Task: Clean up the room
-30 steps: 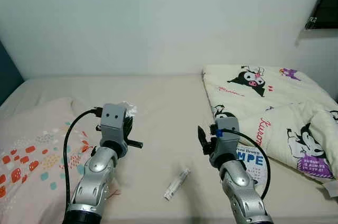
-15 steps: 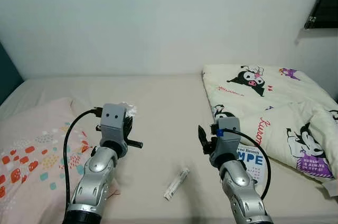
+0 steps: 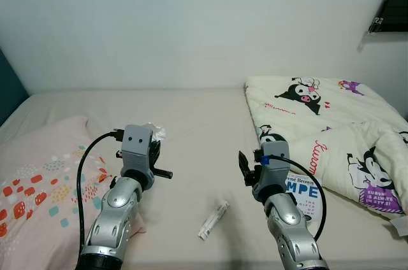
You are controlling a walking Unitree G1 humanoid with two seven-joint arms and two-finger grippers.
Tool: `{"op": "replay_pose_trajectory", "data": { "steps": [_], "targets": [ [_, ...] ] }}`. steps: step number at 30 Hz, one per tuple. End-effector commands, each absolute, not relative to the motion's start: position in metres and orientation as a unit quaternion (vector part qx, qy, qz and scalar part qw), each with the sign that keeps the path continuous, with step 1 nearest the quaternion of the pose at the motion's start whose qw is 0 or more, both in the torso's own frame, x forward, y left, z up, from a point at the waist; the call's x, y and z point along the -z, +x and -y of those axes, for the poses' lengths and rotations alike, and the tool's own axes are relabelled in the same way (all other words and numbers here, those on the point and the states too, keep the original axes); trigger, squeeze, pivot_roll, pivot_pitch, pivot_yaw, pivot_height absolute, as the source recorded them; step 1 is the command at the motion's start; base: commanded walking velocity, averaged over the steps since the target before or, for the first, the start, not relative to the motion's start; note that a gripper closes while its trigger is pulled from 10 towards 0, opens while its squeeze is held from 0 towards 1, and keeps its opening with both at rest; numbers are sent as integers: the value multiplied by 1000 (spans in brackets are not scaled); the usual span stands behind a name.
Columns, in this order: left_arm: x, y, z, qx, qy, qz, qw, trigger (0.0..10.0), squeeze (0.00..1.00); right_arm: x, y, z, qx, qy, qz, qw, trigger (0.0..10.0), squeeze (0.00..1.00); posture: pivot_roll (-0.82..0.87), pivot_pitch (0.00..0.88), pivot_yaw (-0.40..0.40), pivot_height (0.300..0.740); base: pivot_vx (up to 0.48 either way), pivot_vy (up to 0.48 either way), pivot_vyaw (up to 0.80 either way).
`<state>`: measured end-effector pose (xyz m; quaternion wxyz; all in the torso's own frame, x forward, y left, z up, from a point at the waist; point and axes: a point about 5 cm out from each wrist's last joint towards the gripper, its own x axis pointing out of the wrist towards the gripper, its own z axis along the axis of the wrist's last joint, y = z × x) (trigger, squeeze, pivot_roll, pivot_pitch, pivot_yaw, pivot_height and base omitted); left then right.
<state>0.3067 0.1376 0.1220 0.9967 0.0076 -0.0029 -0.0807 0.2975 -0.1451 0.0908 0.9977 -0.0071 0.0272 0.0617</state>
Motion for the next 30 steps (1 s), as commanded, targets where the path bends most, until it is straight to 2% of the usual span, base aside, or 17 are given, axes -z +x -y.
{"op": "replay_pose_trajectory", "data": {
  "steps": [1,25,30],
  "targets": [
    [-120,307,-138,83,5,-4,996,10000,0,-90,297,142,-64,-4,-26,998,10000,0,-22,23,12,687,0,0,0],
    [-121,308,-137,90,7,-4,996,10000,0,-96,294,142,-73,5,1,997,10000,0,-21,22,22,687,0,0,0],
    [-121,308,-138,90,8,-4,996,10000,0,-96,295,142,-69,15,-4,997,10000,0,-18,21,23,707,0,0,0]
  ]
}}
